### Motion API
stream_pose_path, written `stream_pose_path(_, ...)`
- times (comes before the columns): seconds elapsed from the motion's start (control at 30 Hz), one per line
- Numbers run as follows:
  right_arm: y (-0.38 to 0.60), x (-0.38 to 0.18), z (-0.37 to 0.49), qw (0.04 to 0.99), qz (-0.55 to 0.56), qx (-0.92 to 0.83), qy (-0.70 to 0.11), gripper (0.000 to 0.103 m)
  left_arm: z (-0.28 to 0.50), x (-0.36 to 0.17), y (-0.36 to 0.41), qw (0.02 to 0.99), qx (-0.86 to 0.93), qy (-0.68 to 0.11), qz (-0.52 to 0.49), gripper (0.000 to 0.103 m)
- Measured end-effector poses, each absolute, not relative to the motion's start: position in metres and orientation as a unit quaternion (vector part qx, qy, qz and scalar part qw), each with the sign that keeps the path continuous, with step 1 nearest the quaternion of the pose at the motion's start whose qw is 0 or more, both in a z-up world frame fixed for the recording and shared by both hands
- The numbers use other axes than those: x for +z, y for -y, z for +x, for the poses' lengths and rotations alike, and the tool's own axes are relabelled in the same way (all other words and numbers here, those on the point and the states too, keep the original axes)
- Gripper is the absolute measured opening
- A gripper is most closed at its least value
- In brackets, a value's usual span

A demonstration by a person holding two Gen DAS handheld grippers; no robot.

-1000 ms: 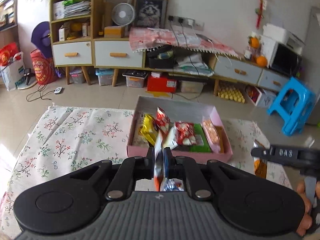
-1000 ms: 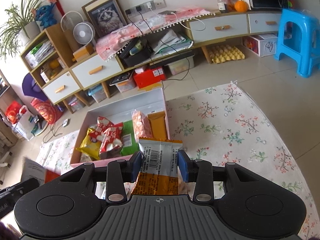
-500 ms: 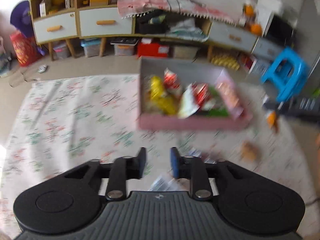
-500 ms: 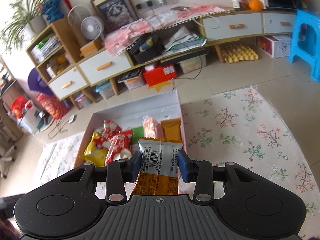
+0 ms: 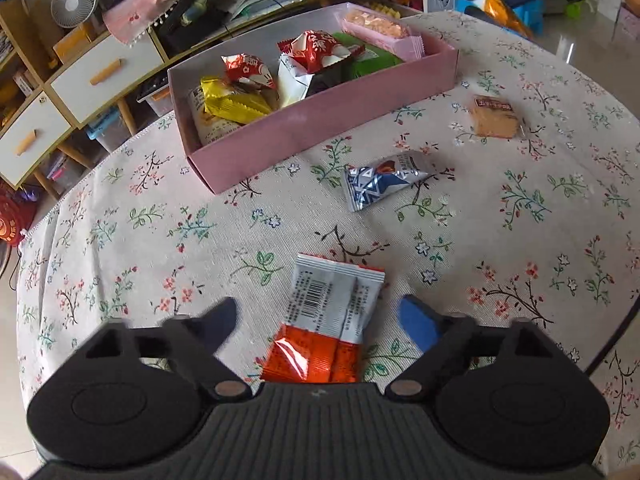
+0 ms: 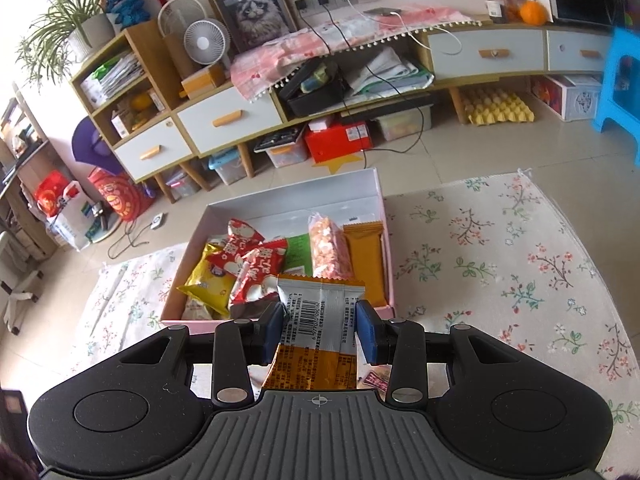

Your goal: Organize snacks

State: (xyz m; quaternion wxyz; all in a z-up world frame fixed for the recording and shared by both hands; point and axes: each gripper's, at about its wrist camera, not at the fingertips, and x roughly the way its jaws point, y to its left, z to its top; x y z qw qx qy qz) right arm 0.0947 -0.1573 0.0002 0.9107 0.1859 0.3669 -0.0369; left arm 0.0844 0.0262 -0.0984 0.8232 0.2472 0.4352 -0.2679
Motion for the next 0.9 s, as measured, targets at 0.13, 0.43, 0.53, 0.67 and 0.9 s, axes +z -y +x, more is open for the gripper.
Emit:
stream_pose_path(0.13, 0.163, -0.002, 0.094, 0.908, 0.194, -0.041, -0.368, 0.038, 0.101, -0.086, -0.043, 0.837, -0.232, -0.462, 0.180, 0.037)
stream_pose_path(0.43, 0.164, -0.003, 0.094, 0.906, 0.205, -0.041, -0.367, 0.038, 0.109, -0.045, -0.057, 0.879, -0.197, -0.420, 0.113, 0.036)
stream_pose_path(0.53, 0.167, -0.002, 0.096, 0.905, 0.214, -0.041, -0.365, 0.038, 0.120, -0.034, -0.052, 0.892, -0.203, -0.399, 0.069, 0.036)
stream_pose_path(0.67, 0.174, -0.004, 0.102, 0.899, 0.238, -0.038, -0.366, 0.038, 0.144, -0.023, -0.044, 0.893, -0.216, -0.394, 0.003, 0.036)
stream_pose_path(0.9, 0.183, 0.000, 0.125, 0.899, 0.264, -0.028, -0.348, 0.038, 0.189, -0.028, -0.019, 0.883, -0.232, -0.403, -0.059, 0.036)
